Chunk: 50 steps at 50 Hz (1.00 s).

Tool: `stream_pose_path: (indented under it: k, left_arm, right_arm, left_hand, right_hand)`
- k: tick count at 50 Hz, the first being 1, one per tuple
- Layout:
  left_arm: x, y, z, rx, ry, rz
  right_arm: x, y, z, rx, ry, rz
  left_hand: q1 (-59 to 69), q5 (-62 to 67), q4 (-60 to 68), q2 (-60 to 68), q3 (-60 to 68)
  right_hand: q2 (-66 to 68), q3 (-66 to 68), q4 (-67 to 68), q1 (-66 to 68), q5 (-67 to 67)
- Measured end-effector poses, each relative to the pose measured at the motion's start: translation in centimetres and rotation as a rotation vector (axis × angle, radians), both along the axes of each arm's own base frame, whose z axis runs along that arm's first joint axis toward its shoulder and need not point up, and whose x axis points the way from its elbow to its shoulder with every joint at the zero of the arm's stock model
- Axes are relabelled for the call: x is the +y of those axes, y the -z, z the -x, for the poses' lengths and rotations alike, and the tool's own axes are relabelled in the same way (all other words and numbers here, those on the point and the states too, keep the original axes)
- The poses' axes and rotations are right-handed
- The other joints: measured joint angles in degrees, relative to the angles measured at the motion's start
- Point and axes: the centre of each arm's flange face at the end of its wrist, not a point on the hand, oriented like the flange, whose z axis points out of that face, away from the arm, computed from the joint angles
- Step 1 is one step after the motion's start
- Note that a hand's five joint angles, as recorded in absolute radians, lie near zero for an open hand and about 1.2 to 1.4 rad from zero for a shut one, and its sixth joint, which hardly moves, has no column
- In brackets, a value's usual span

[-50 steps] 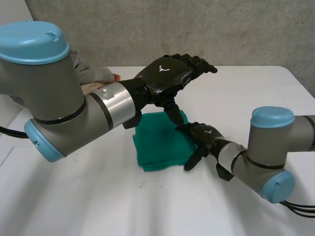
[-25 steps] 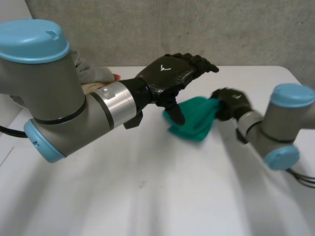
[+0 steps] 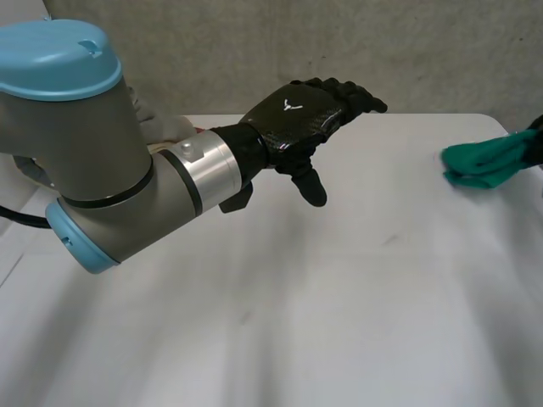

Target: Fold the laundry.

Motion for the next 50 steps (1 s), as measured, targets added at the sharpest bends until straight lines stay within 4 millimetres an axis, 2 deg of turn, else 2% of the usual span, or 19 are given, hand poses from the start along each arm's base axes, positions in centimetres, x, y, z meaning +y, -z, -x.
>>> stream_pose_path:
  k: [6,9,10,11,13,14,16,20,25,32,34,36,39,40,42,45,46,48,50]
  left_arm:
    - [0.0,0.2,0.1,-0.002,0.000,-0.005]
    - [0.0,0.3,0.1,-0.004,0.002,-0.009]
    - [0.1,0.4,0.2,-0.006,0.003,-0.012]
    - [0.1,0.5,0.2,-0.008,0.005,-0.014]
    - [0.2,0.5,0.2,-0.009,0.007,-0.016]
    - [0.3,0.6,0.3,-0.011,0.010,-0.018]
    - [0.4,0.7,0.4,-0.012,0.013,-0.020]
    - [0.7,0.9,0.5,-0.015,0.021,-0.024]
    - [1.0,0.9,0.6,-0.017,0.028,-0.027]
    - [1.3,0.7,0.6,-0.017,0.031,-0.028]
    - [1.3,0.7,0.6,-0.018,0.030,-0.029]
    - [1.3,0.7,0.5,-0.019,0.030,-0.031]
    - [1.4,0.6,0.4,-0.020,0.028,-0.032]
    - [1.4,0.5,0.4,-0.020,0.027,-0.031]
    - [1.4,0.2,0.2,-0.015,0.017,-0.024]
    - [0.9,-1.0,-0.4,0.004,-0.032,0.002]
    - [0.6,-1.4,-0.7,0.012,-0.056,0.013]
    - [-0.7,-2.9,-1.9,0.039,-0.144,0.050]
    - [-2.0,-3.9,-2.9,0.059,-0.220,0.077]
  right_arm:
    - [-1.2,1.0,3.5,0.001,0.047,-0.001]
    - [-1.4,1.5,4.1,0.000,0.048,-0.007]
    - [-1.4,1.9,4.4,-0.002,0.045,-0.015]
    - [-1.4,2.1,4.5,-0.003,0.044,-0.020]
    - [-1.4,2.3,4.6,-0.004,0.043,-0.025]
    - [-1.3,2.7,4.8,-0.006,0.043,-0.033]
    - [-1.3,2.9,4.9,-0.007,0.045,-0.042]
    - [-1.1,2.9,5.1,-0.005,0.060,-0.053]
    - [-0.6,0.5,5.9,0.119,0.135,-0.046]
    - [0.0,-4.6,5.5,0.495,0.192,0.040]
    - [0.3,-5.7,4.8,0.563,0.183,0.071]
    - [1.0,-7.2,2.9,0.619,0.139,0.117]
    - [2.0,-8.3,0.6,0.644,0.077,0.158]
    - [2.9,-9.0,-1.2,0.651,0.028,0.184]
    - [4.1,-9.7,-3.2,0.650,-0.034,0.204]
    - [7.1,-10.5,-6.9,0.638,-0.156,0.225]
    - [7.7,-10.7,-7.5,0.635,-0.178,0.228]
    - [10.5,-10.9,-10.2,0.625,-0.282,0.240]
    - [12.0,-11.0,-11.5,0.620,-0.339,0.245]
  left_hand:
    - [0.0,0.0,0.0,0.0,0.0]
    - [0.0,0.0,0.0,0.0,0.0]
    - [0.0,0.0,0.0,0.0,0.0]
    - [0.0,0.0,0.0,0.0,0.0]
    - [0.0,0.0,0.0,0.0,0.0]
    - [0.0,0.0,0.0,0.0,0.0]
    - [0.0,0.0,0.0,0.0,0.0]
    - [0.0,0.0,0.0,0.0,0.0]
    - [0.0,0.0,0.0,0.0,0.0]
    - [0.0,0.0,0.0,0.0,0.0]
    - [0.0,0.0,0.0,0.0,0.0]
    - [0.0,0.0,0.0,0.0,0.0]
    - [0.0,0.0,0.0,0.0,0.0]
    - [0.0,0.0,0.0,0.0,0.0]
    - [0.0,0.0,0.0,0.0,0.0]
    - [0.0,0.0,0.0,0.0,0.0]
    - [0.0,0.0,0.0,0.0,0.0]
    - [0.0,0.0,0.0,0.0,0.0]
    - [0.0,0.0,0.0,0.0,0.0]
  right_hand:
    - [0.0,0.0,0.0,0.0,0.0]
    - [0.7,0.7,-0.3,1.4,-0.2]
    - [6.2,5.6,-4.9,7.1,-3.9]
    - [-1.2,-2.5,-13.9,0.0,-12.7]
    - [-6.1,-7.1,-17.4,-4.7,-16.3]
    - [-28.3,-28.8,-39.8,-25.9,-39.3]
    - [-35.8,-36.5,-52.3,-31.8,-51.6]
    - [-37.1,-38.7,-56.6,-32.1,-55.2]
    - [-37.1,-38.7,-56.7,-32.1,-55.2]
    - [-37.1,-38.7,-56.7,-32.1,-55.2]
    - [-37.1,-38.7,-56.7,-32.1,-55.2]
    - [-37.1,-38.7,-56.7,-32.1,-55.2]
    - [-37.1,-38.7,-56.7,-32.1,-55.2]
    - [-37.1,-38.7,-56.7,-32.1,-55.2]
    - [-37.1,-38.7,-56.7,-32.1,-55.2]
    - [-37.1,-38.7,-56.7,-32.1,-55.2]
    - [-37.1,-38.7,-56.7,-32.1,-55.2]
    - [-37.1,-38.7,-56.7,-32.1,-55.2]
    - [-37.1,-38.7,-56.7,-32.1,-55.2]
